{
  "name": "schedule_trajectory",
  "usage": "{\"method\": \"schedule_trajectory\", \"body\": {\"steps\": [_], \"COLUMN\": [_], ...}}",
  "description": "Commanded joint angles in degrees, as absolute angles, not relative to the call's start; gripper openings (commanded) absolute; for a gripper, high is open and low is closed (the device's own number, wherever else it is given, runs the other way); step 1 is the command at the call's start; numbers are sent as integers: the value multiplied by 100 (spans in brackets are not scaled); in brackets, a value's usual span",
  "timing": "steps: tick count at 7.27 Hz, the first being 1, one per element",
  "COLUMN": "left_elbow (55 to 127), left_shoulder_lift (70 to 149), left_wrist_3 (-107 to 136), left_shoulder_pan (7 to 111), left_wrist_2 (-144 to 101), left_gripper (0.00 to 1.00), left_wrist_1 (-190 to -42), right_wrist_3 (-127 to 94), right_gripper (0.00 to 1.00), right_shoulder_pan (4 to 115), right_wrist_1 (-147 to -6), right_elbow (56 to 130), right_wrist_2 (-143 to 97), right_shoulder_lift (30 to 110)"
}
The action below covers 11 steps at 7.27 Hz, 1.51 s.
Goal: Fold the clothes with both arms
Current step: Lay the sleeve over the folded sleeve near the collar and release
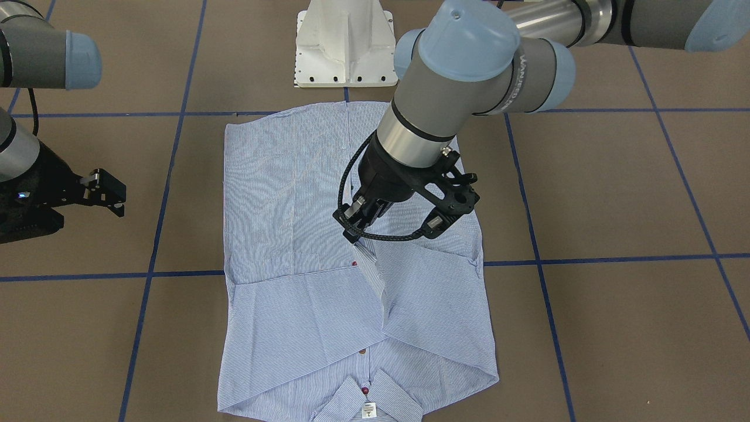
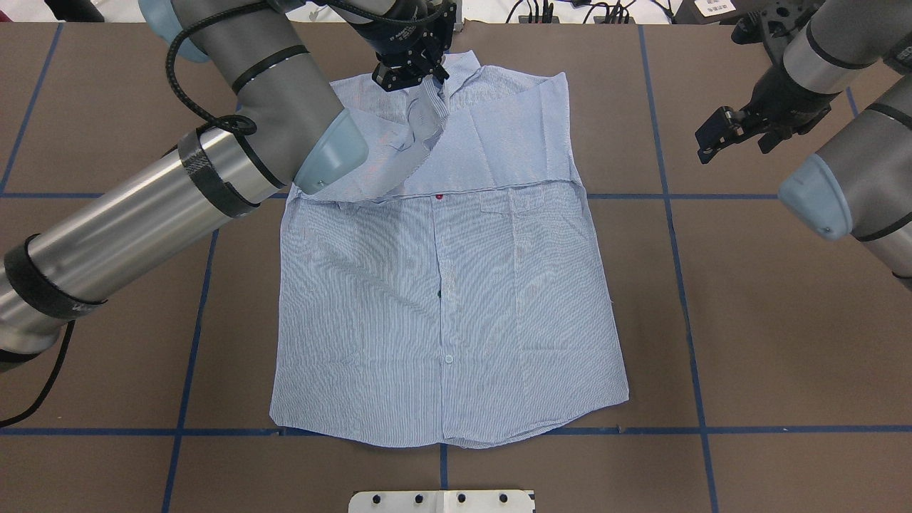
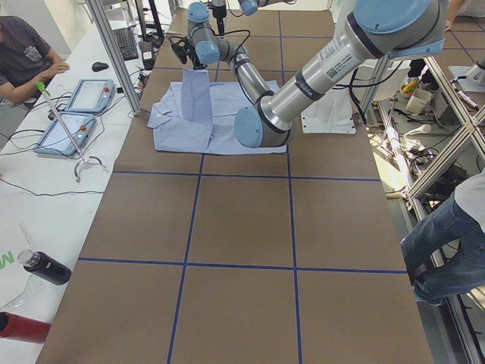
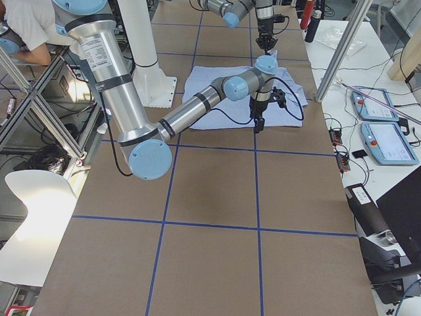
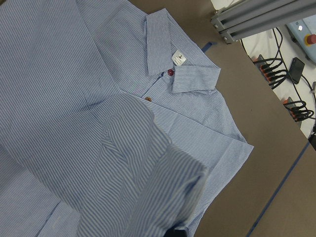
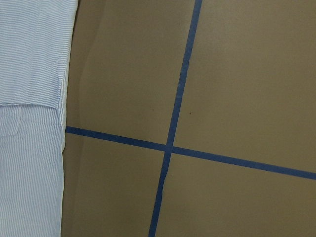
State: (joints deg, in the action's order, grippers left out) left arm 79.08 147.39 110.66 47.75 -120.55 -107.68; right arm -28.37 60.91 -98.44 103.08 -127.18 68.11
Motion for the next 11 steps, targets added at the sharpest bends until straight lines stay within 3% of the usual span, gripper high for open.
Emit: {"method": "schedule_trajectory", "body": {"steps": [1,4,6,7,11], "left_elbow": [7482,6559,6495,6486,6696], "left_shoulder_lift": [14809,15054,15161,15144,14854], "left_wrist_3": [11188,11364,11329,11025,10204], "left_shoulder_pan": [4528,4037,3501,3202,3049], "left_wrist_2": [-11710,-11217,-10804,-10428,-9808], "left_gripper": [0,0,0,97,100], "left_wrist_1": [-11212,-12311,-12664,-12987,-13035], "right_wrist_3": [-2839,-2830,-2830,-2830,-3031], "right_gripper": [100,100,100,100,100], "right_shoulder_pan": [6082,6082,6091,6117,6117], "right_wrist_1": [-9844,-9844,-9844,-9844,-9800], "right_elbow": [10292,10257,10266,10266,10405], "right_wrist_2": [-12709,-12709,-12709,-12709,-12727], "right_shoulder_lift": [6829,6820,6820,6820,6899]}}
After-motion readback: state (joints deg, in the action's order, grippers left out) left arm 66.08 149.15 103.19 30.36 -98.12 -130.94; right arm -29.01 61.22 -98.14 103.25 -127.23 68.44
